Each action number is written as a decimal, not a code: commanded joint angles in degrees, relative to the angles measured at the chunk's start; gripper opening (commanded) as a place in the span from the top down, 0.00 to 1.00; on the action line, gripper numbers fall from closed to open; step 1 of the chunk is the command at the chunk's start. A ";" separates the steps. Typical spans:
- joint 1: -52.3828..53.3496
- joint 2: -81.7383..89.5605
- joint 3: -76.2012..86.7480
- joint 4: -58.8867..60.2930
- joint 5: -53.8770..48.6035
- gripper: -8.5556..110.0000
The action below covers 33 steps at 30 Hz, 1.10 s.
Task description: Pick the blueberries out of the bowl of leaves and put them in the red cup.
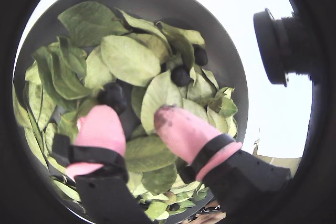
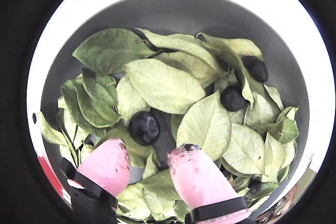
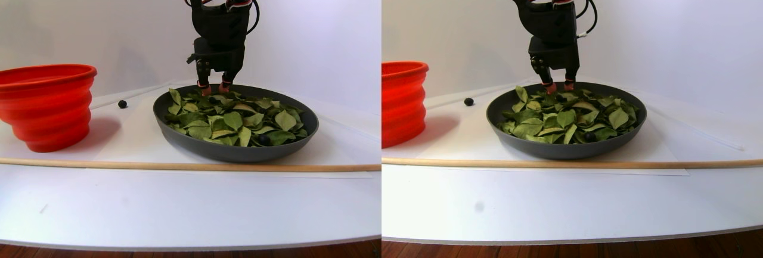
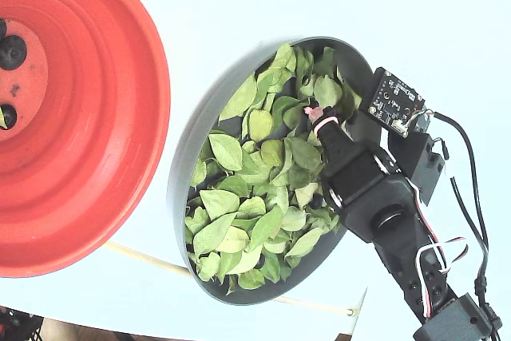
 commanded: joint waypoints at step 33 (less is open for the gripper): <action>-0.44 -4.92 -8.09 -2.55 3.69 0.79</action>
